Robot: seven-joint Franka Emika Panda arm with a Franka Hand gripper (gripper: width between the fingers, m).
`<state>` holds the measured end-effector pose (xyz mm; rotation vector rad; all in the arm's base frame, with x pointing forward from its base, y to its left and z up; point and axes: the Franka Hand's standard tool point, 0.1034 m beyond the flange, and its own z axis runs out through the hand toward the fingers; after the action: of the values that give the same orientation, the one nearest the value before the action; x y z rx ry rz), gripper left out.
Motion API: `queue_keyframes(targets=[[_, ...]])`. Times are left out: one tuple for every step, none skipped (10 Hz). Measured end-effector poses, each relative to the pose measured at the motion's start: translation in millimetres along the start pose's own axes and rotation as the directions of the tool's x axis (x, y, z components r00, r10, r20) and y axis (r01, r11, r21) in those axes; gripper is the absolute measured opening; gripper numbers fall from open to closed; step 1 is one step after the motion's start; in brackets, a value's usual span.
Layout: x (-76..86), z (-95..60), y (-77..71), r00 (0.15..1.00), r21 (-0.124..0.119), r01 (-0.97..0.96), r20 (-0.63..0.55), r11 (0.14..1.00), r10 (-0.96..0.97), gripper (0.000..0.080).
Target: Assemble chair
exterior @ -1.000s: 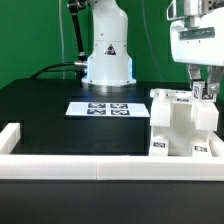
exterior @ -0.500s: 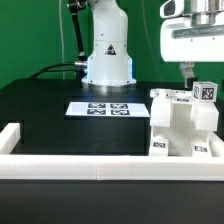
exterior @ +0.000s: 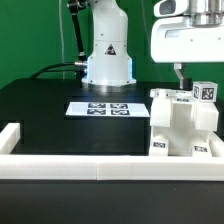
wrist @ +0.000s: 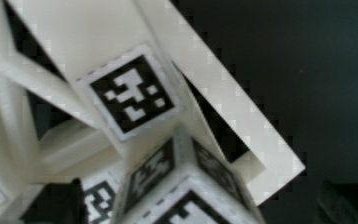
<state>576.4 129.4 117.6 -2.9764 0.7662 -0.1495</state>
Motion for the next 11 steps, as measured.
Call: queue_keyframes(targets=[[-1.1, 0.2, -1.0, 0.998, -0.011, 0.066, -0.005, 0.998, -0.066, 0.0649], [-2.2, 0.1, -2.3, 0.994, -0.015, 0.111, -0.007, 0.994, -0.112, 0.0649], [-2.2, 0.2, -1.7, 0.978, -0.018, 0.206, -0.005, 0.978, -0.206, 0.0649], [-2.2, 0.5, -1.2, 0.963, -0.019, 0.268, -0.003, 0.963, -0.268, 0.0649], [-1.9, 0.9, -0.1, 0.956, -0.019, 0.293, -0.002, 0.956, -0.293, 0.0649], [-2.1, 0.9, -0.3, 0.957, -0.019, 0.290, -0.002, 0.957, -0.290, 0.0527], [-2.0, 0.9, -0.2, 0.957, -0.019, 0.290, -0.002, 0.957, -0.290, 0.0388], [-1.8, 0.8, 0.0, 0.957, -0.019, 0.289, -0.002, 0.957, -0.290, 0.0285], [-1.8, 0.9, 0.1, 0.957, -0.020, 0.289, -0.002, 0.957, -0.289, 0.0285], [-1.8, 0.9, 0.1, 0.959, -0.019, 0.285, -0.002, 0.958, -0.285, 0.0287], [-1.8, 0.8, 0.0, 0.964, -0.019, 0.264, -0.003, 0.964, -0.264, 0.0287]])
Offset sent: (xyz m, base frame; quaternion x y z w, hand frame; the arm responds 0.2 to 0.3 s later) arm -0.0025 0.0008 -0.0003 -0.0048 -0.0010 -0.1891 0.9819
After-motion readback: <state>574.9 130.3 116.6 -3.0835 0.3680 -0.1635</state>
